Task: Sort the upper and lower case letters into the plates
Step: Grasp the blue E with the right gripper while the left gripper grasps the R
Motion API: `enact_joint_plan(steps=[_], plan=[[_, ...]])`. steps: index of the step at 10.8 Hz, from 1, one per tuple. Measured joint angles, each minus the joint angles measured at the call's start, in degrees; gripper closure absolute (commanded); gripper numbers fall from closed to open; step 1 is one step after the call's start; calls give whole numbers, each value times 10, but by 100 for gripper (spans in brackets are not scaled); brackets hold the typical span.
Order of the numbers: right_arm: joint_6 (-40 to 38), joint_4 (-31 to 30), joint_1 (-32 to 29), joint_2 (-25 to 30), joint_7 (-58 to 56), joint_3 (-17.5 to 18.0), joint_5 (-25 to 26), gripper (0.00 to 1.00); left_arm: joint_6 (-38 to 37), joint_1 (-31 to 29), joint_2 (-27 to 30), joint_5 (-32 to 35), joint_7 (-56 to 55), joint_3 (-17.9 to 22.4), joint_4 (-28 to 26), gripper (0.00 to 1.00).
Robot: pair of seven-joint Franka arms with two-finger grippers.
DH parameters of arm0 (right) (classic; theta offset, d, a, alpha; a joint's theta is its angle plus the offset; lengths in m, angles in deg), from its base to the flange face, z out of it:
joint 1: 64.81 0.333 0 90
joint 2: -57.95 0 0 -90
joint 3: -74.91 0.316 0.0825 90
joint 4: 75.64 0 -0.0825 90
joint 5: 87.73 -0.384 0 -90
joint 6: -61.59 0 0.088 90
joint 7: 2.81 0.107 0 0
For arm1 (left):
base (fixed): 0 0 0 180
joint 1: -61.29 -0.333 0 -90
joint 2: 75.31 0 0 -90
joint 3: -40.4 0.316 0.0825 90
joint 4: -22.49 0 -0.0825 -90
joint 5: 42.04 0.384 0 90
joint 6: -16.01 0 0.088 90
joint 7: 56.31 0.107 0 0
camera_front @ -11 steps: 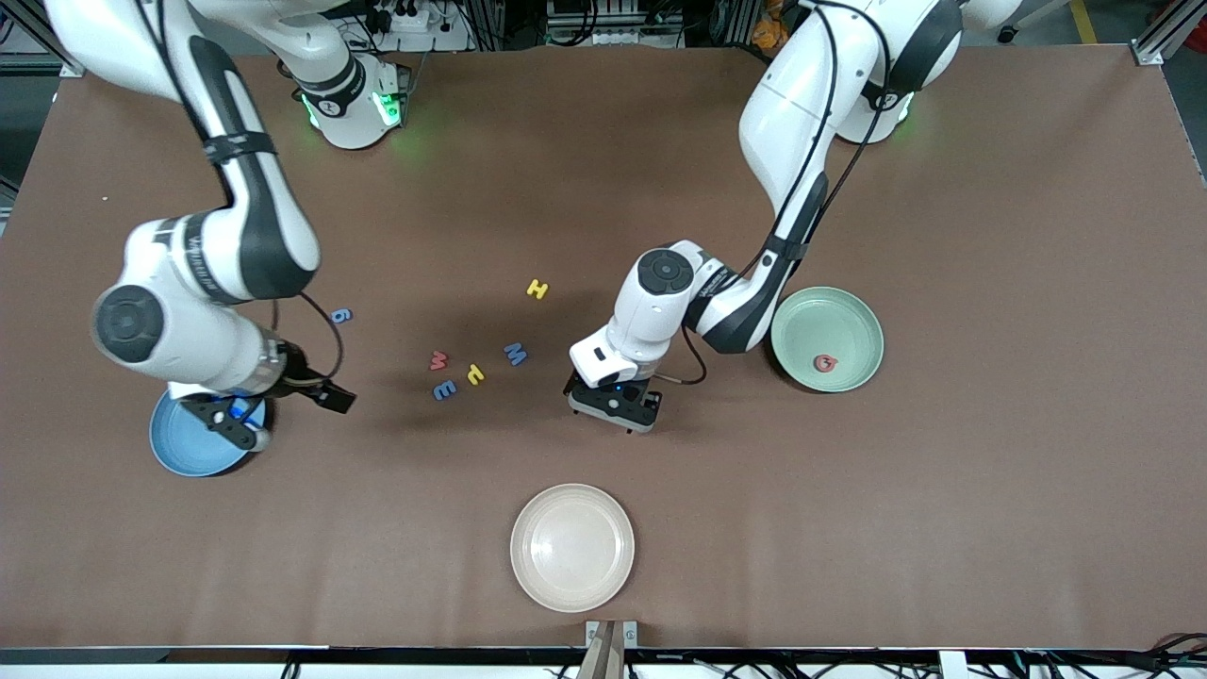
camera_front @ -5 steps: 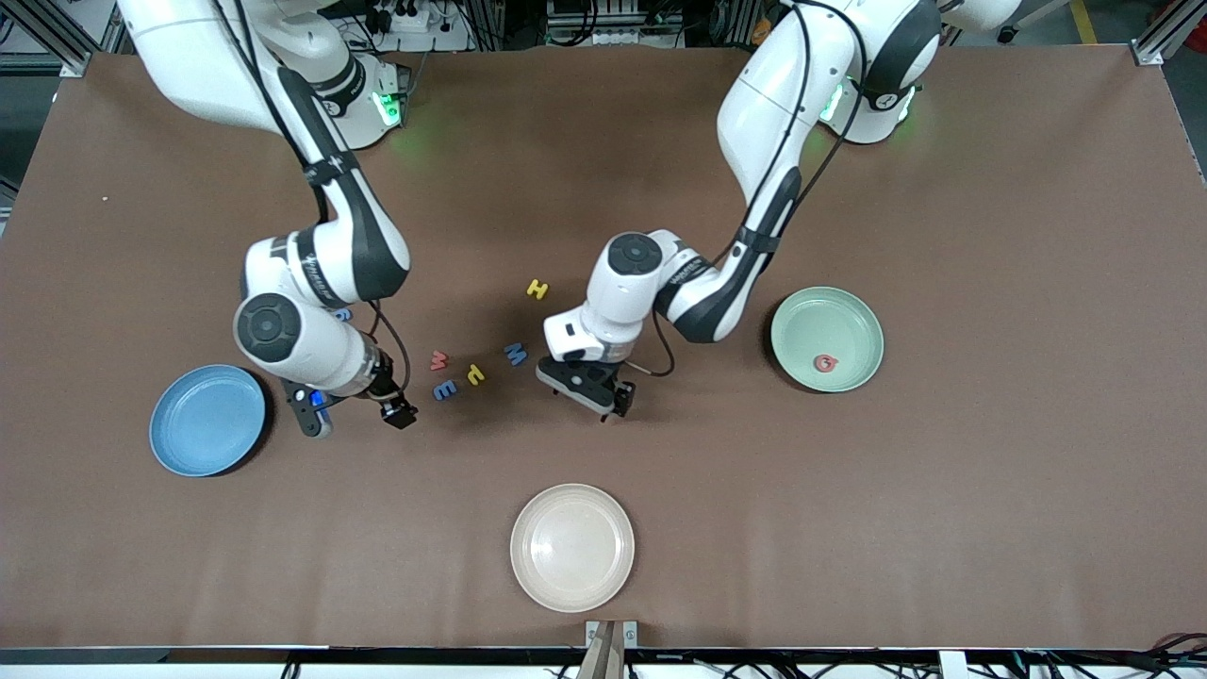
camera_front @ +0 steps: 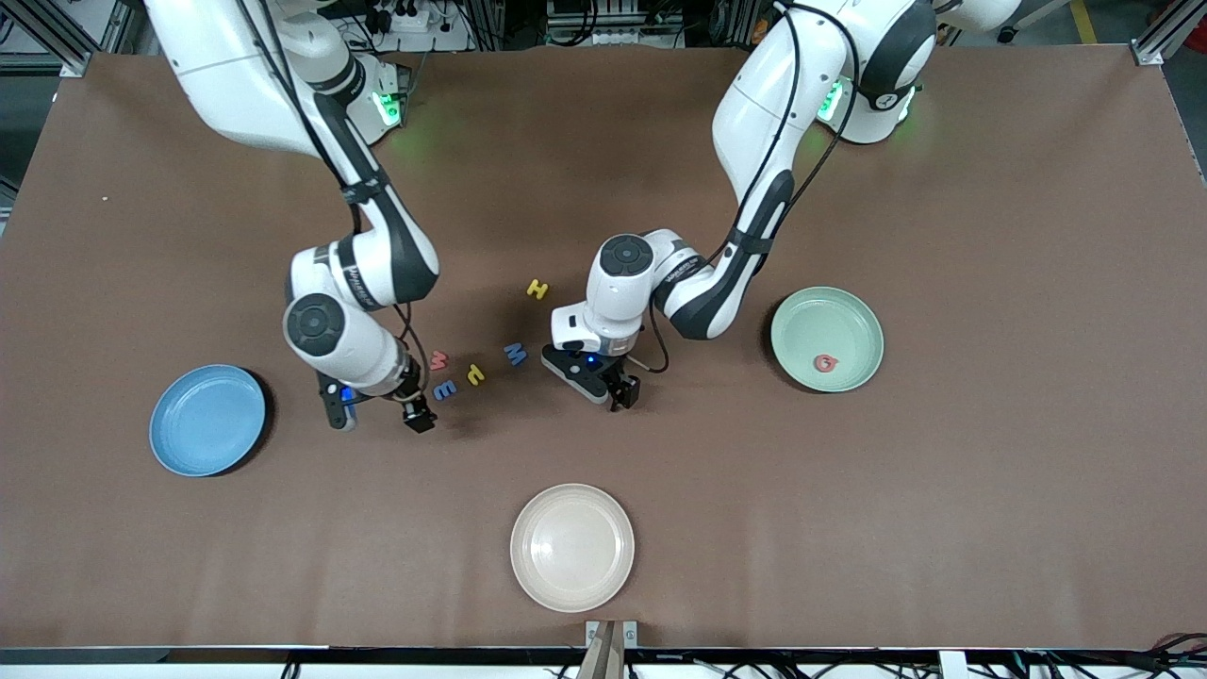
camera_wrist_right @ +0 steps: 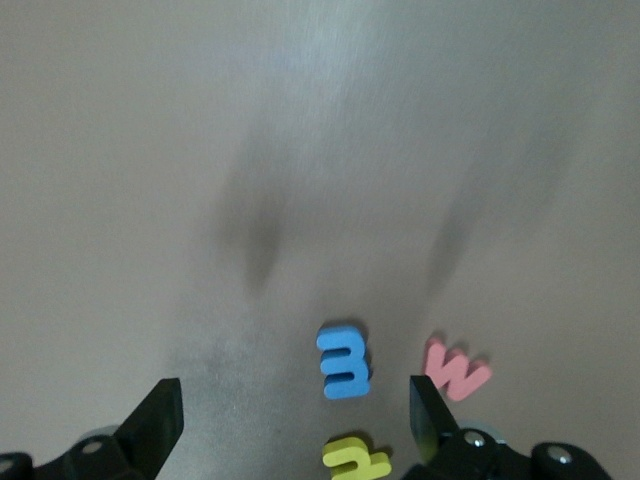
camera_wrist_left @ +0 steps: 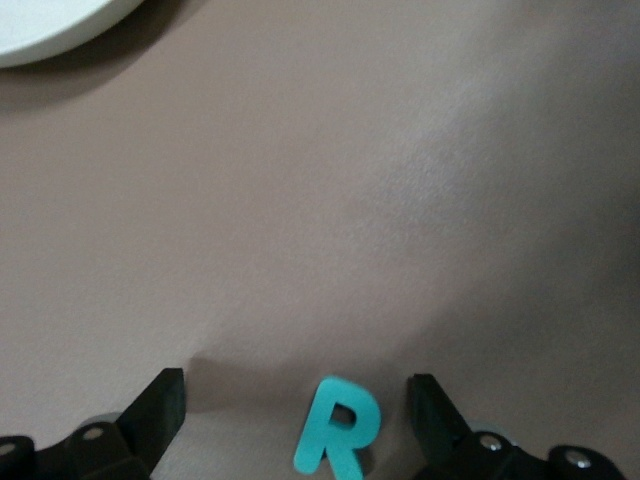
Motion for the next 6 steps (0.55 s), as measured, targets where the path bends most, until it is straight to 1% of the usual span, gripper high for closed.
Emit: enact_joint_plan(steps=[3,4,5,6], plan=[[20,3,26,-35,-19,0,1,0,-52,-1,10,0,1,-1,1,0],[19,3,25,-37,-39,-2,1,0,-66,-1,12,0,1,-3,1,3],[19,3,24,-37,-51,-3,1,0,-69,-1,13,0,1,-4,1,10],[19,3,22,-37,-55,-4,1,0,-70,-2,13,0,1,-5,1,23]])
